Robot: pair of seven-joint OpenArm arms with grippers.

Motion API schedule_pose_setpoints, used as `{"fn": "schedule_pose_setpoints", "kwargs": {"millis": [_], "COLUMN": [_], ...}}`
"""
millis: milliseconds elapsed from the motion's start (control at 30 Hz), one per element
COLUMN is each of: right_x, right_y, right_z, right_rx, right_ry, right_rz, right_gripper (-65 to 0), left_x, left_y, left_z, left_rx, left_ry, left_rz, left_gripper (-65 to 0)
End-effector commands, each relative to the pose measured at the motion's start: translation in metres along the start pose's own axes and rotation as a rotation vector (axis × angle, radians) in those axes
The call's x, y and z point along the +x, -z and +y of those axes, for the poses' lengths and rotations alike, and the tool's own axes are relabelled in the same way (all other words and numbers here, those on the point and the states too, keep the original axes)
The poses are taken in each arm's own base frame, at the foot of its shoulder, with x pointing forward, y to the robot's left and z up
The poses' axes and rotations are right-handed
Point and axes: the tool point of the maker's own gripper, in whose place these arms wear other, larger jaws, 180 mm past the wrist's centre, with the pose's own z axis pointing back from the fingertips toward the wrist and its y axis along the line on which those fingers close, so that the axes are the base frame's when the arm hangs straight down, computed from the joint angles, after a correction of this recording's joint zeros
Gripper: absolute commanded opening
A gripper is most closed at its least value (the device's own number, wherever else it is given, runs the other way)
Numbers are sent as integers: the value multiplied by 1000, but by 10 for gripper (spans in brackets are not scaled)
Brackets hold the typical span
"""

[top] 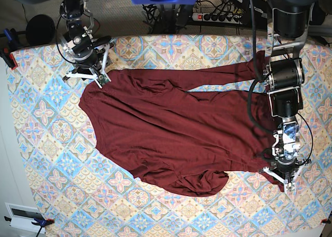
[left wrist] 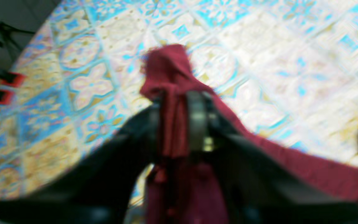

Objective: Layout the t-shirt on the table in an organized manner, then fold the t-shirt properly
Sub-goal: 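Grasp the shirt hem with the left gripper and drag it outward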

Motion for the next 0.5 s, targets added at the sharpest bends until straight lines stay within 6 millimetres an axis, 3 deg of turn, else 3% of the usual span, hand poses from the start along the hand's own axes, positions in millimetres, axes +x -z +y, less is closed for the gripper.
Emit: {"fn": "schedule_pose_setpoints", "kwargs": {"millis": [0, 267, 367, 467], "right_x": [9, 11, 17, 23], "right_y": [-4, -3, -3, -2], "right_z": [-8, -11, -16, -21], "right_rx": [-23, -29, -41, -52], "right_ry": [-4, -1, -1, 1], "right_rz": [-32, -35, -49, -64], "right_gripper": [-541, -541, -541, -540], "left_x": [25, -9, -18, -30], "left_y": [1, -4, -24, -62], "left_z": [14, 10, 20, 19], "left_rx": [31, -8, -60, -132], "left_ry": [9, 50, 138, 209], "left_rz": [-34, 119, 106, 81], "left_gripper": [-455, -324, -322, -322]}}
